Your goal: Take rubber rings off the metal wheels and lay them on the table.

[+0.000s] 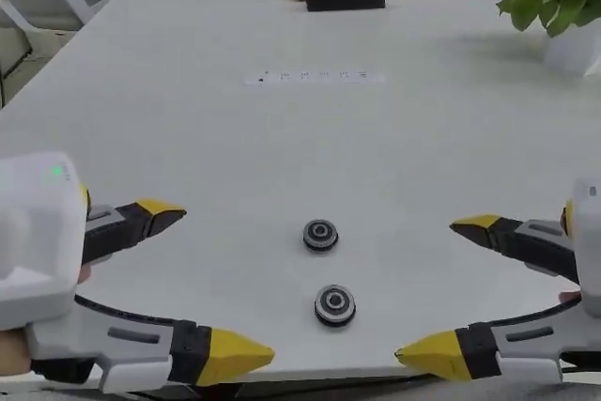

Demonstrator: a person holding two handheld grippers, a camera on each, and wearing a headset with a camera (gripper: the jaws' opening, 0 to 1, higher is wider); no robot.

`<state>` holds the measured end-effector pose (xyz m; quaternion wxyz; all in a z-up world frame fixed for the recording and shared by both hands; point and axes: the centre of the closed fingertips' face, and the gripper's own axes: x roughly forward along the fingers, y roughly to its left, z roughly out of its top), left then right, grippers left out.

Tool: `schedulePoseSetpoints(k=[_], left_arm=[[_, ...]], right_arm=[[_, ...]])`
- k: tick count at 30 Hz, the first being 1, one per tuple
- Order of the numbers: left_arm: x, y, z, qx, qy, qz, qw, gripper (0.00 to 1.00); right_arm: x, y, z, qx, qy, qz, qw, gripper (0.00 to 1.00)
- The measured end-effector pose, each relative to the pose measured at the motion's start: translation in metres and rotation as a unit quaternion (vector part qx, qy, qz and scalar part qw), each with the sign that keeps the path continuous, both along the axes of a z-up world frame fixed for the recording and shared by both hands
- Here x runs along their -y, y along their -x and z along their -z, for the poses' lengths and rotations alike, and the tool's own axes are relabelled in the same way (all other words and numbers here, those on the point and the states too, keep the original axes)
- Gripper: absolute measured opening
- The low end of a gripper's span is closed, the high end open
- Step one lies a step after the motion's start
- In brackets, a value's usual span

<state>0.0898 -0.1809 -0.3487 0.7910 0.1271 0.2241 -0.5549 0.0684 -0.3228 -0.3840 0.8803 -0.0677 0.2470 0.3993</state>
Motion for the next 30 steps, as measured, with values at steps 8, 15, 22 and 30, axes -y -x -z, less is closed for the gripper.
schedulePoseSetpoints(k=[8,15,22,30], left_arm=[[0.0,-0.002,-0.001,0.005,0.002,0.007,1.0,0.99],[0.001,-0.008,0.0,0.012,-0.003,0.016,0.9998,0.99],[0.007,-0.019,0.002,0.015,0.008,0.017,0.9997,0.98],[0.021,-0.024,0.005,0.013,0.01,0.037,0.9992,0.91]], right_arm=[[-0.009,-0.008,-0.008,0.014,-0.01,-0.011,0.9998,0.99],[-0.016,-0.015,-0.01,0.023,-0.017,-0.027,0.9992,0.95],[-0.019,-0.024,-0.004,0.024,-0.021,-0.039,0.9987,0.92],[-0.018,-0.033,0.0,0.022,-0.019,-0.044,0.9986,0.9]])
